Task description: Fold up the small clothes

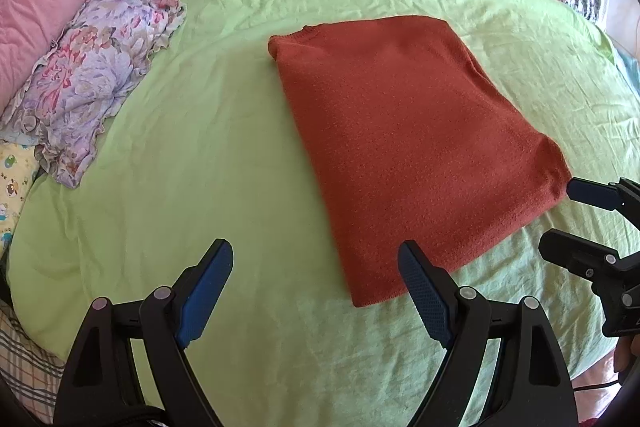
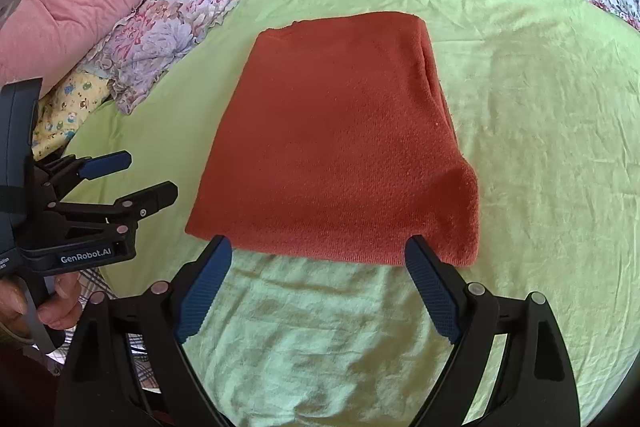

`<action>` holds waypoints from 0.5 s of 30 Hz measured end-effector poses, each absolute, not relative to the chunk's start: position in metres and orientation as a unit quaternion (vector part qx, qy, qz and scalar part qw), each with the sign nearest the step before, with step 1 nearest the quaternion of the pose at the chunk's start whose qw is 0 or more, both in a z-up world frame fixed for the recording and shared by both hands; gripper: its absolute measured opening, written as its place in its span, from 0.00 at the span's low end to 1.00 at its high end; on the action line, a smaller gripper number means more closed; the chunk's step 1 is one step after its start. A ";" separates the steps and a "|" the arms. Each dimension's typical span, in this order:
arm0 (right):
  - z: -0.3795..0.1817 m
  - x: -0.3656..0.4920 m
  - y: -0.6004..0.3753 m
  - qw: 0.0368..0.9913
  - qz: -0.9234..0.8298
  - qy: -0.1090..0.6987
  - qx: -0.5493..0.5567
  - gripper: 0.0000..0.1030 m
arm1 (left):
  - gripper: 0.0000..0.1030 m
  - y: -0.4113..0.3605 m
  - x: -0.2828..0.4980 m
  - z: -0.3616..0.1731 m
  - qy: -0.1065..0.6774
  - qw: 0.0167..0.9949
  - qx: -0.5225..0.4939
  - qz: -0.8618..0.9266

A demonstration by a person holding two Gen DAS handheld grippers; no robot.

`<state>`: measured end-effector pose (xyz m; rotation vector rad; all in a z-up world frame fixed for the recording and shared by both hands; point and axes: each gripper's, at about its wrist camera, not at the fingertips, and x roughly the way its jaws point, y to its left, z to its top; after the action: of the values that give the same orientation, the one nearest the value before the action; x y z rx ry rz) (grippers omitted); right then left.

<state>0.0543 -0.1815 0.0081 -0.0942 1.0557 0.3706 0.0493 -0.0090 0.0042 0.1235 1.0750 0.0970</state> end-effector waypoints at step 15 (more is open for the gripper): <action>0.008 0.063 -0.178 0.843 0.180 0.505 -0.049 0.86 | 0.83 -0.003 0.055 0.006 0.510 0.858 0.045 0.045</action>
<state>0.0628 -0.1778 0.0078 -0.1026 1.0659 0.3798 0.0549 -0.0029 0.0058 0.0936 1.0705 0.0944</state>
